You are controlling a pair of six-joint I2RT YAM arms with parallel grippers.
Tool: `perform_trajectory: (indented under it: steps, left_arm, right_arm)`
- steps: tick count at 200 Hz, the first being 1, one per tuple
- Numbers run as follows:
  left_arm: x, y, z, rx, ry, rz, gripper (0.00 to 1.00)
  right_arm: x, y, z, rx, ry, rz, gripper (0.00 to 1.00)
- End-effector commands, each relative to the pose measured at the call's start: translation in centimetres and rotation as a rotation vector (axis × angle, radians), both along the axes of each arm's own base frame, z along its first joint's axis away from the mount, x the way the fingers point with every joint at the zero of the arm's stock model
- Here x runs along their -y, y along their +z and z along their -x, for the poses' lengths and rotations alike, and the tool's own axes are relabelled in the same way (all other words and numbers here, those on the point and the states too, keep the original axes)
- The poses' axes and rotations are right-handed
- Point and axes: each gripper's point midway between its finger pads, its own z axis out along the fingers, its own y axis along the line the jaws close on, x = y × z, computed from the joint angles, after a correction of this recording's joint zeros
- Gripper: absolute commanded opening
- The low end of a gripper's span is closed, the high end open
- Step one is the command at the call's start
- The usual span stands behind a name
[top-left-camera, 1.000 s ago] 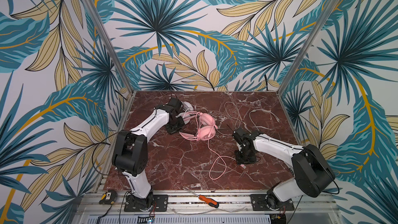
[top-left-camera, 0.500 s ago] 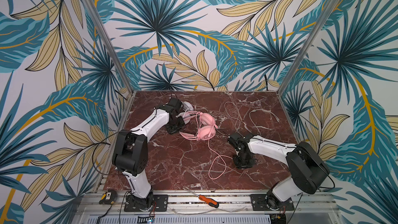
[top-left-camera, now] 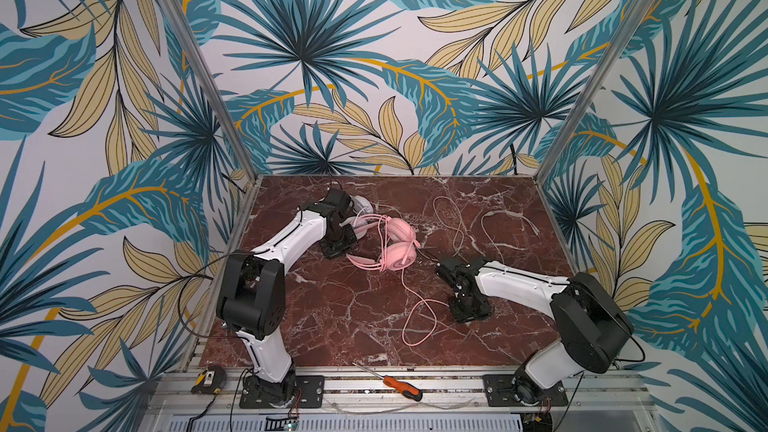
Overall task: Wrap the headphones
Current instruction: 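Lower the right gripper onto the pink USB plug and close on it, then lift the USB plug with the right gripper and carry it over the headset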
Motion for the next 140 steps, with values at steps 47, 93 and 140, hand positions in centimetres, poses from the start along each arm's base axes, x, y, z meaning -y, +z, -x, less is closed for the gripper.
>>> perform_trajectory:
  steps: [47, 93, 140]
  left_arm:
    - [0.9, 0.8, -1.0, 0.032, -0.006, 0.06, 0.0]
    - [1.2, 2.0, -1.8, 0.064, 0.0, 0.075, 0.0]
    - [1.6, 4.1, -3.3, 0.117, 0.025, 0.097, 0.0]
  right_arm:
    - [-1.7, -1.0, 0.9, -0.025, 0.032, -0.092, 0.2]
    - [-3.1, 0.6, 0.7, 0.013, 0.086, -0.163, 0.05]
    - [-6.8, 5.6, 0.5, 0.09, 0.266, -0.377, 0.0]
